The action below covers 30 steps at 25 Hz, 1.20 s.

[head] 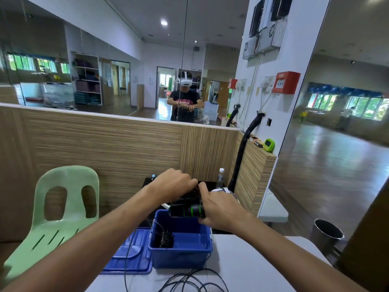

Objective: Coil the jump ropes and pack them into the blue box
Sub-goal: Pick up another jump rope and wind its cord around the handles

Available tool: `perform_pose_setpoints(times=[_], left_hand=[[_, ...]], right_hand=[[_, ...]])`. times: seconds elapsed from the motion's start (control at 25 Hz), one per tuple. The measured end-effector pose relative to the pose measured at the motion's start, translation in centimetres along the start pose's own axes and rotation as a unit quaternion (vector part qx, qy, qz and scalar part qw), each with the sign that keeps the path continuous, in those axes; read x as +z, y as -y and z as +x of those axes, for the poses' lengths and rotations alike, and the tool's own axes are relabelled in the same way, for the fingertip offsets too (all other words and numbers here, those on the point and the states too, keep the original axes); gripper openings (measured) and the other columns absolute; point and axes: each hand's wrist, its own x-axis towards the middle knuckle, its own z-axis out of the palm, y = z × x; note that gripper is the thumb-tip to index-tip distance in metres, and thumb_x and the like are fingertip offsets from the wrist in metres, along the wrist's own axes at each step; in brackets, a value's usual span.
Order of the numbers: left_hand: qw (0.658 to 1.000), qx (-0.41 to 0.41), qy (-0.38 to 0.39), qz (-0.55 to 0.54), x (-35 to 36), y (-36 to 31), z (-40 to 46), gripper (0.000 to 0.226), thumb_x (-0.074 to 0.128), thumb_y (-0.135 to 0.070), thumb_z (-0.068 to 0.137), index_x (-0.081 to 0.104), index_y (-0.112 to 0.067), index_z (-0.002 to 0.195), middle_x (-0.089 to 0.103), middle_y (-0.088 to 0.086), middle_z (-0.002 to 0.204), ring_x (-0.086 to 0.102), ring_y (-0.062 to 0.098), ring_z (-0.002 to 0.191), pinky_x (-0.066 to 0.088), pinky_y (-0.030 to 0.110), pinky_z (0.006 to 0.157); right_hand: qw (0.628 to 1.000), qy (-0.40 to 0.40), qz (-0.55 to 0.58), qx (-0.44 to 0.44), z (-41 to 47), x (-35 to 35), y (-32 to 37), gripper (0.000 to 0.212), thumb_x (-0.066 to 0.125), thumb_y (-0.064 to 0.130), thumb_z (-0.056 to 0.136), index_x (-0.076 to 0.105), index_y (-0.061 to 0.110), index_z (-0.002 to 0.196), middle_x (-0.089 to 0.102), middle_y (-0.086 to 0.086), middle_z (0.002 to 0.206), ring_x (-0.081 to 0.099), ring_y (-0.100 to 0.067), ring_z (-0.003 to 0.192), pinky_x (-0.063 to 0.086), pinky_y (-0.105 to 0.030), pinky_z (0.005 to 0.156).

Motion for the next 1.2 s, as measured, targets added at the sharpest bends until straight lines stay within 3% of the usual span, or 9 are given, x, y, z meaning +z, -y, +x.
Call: perform_pose_setpoints(times=[0.12, 0.24, 0.44, 0.56, 0.68, 0.72, 0.76, 1.0, 1.2], left_hand=[[1.0, -0.012, 0.013, 0.014, -2.0, -1.4, -0.3, 0.013, 0.048, -0.01, 0.096, 0.056, -0.01, 0.107, 0.064, 0.006, 0.098, 0.066, 0.029, 0.089, 0.039, 0.034, 0.061], [0.996, -0.053, -0.025, -0.072, -3.0, -2.5, -0.8, 0.009, 0.047, -0.01, 0.098, 0.054, -0.011, 0.104, 0.061, 0.004, 0.092, 0.065, 0.028, 0.085, 0.036, 0.033, 0.06], [0.941, -0.202, -0.133, -0.235, -1.8, -6.9, -2.1, 0.004, 0.048, -0.013, 0.098, 0.05, -0.016, 0.101, 0.062, 0.002, 0.094, 0.062, 0.025, 0.08, 0.039, 0.033, 0.059], [0.845, -0.282, -0.223, -0.395, -1.0, -8.9, -2.4, 0.016, 0.043, -0.025, 0.102, 0.054, -0.016, 0.094, 0.063, -0.001, 0.079, 0.058, 0.015, 0.068, 0.042, 0.031, 0.058], [0.673, -0.348, -0.24, -0.607, -1.1, -9.0, -2.5, 0.026, 0.048, -0.032, 0.1, 0.063, -0.015, 0.087, 0.062, -0.003, 0.061, 0.05, 0.002, 0.048, 0.038, 0.015, 0.046], [0.634, -0.359, -0.232, -0.645, -1.0, -8.9, -2.5, 0.027, 0.05, -0.031, 0.099, 0.065, -0.013, 0.086, 0.061, -0.004, 0.059, 0.047, 0.0, 0.045, 0.036, 0.012, 0.044], [0.616, -0.359, -0.228, -0.663, -1.0, -9.0, -2.5, 0.028, 0.051, -0.031, 0.099, 0.066, -0.012, 0.085, 0.06, -0.003, 0.057, 0.045, -0.001, 0.044, 0.035, 0.01, 0.044], [0.603, -0.327, -0.278, -0.673, -0.4, -10.0, -2.8, 0.03, 0.051, -0.028, 0.099, 0.061, -0.007, 0.08, 0.054, 0.0, 0.054, 0.042, 0.003, 0.046, 0.034, 0.014, 0.044], [0.492, -0.294, -0.224, -0.789, 2.9, -10.2, -4.1, 0.044, 0.048, -0.042, 0.096, 0.059, -0.002, 0.08, 0.035, 0.004, 0.056, 0.028, 0.011, 0.049, 0.023, 0.023, 0.046]], right_hand=[[0.999, 0.006, 0.003, 0.038, 0.9, 0.7, -0.3, 0.057, 0.064, 0.039, 0.084, 0.033, 0.013, 0.124, 0.062, -0.003, 0.089, 0.064, -0.031, 0.082, 0.049, -0.039, 0.065], [0.997, -0.033, -0.029, 0.069, 1.5, 0.9, -0.8, 0.053, 0.062, 0.041, 0.087, 0.038, 0.02, 0.129, 0.065, -0.004, 0.103, 0.064, -0.029, 0.089, 0.038, -0.034, 0.058], [0.987, -0.068, -0.018, 0.147, 3.2, -0.7, -2.0, 0.049, 0.063, 0.043, 0.088, 0.041, 0.017, 0.123, 0.064, -0.01, 0.103, 0.065, -0.036, 0.093, 0.037, -0.036, 0.06], [0.984, -0.074, -0.021, 0.163, 3.7, -1.2, -2.0, 0.05, 0.065, 0.042, 0.087, 0.039, 0.016, 0.122, 0.063, -0.009, 0.101, 0.065, -0.036, 0.093, 0.038, -0.037, 0.06], [0.983, -0.072, -0.02, 0.167, 3.8, -1.3, -1.6, 0.049, 0.065, 0.043, 0.087, 0.04, 0.016, 0.12, 0.064, -0.01, 0.102, 0.065, -0.035, 0.093, 0.037, -0.037, 0.06], [0.983, -0.069, -0.023, 0.169, 3.8, -1.3, -1.5, 0.049, 0.065, 0.043, 0.087, 0.041, 0.016, 0.119, 0.064, -0.01, 0.101, 0.065, -0.035, 0.093, 0.037, -0.037, 0.06], [0.983, -0.066, -0.024, 0.171, 3.8, -1.3, -1.4, 0.047, 0.066, 0.042, 0.087, 0.041, 0.016, 0.118, 0.064, -0.01, 0.101, 0.065, -0.035, 0.093, 0.037, -0.037, 0.06], [0.981, -0.048, 0.037, 0.183, 3.9, -1.6, -0.9, 0.041, 0.067, 0.038, 0.085, 0.045, 0.015, 0.112, 0.063, -0.011, 0.099, 0.062, -0.036, 0.095, 0.04, -0.038, 0.064], [0.977, -0.07, 0.096, 0.179, 3.2, -2.2, -0.7, 0.044, 0.069, 0.037, 0.084, 0.05, 0.022, 0.12, 0.066, -0.006, 0.098, 0.066, -0.031, 0.089, 0.054, -0.039, 0.073]])
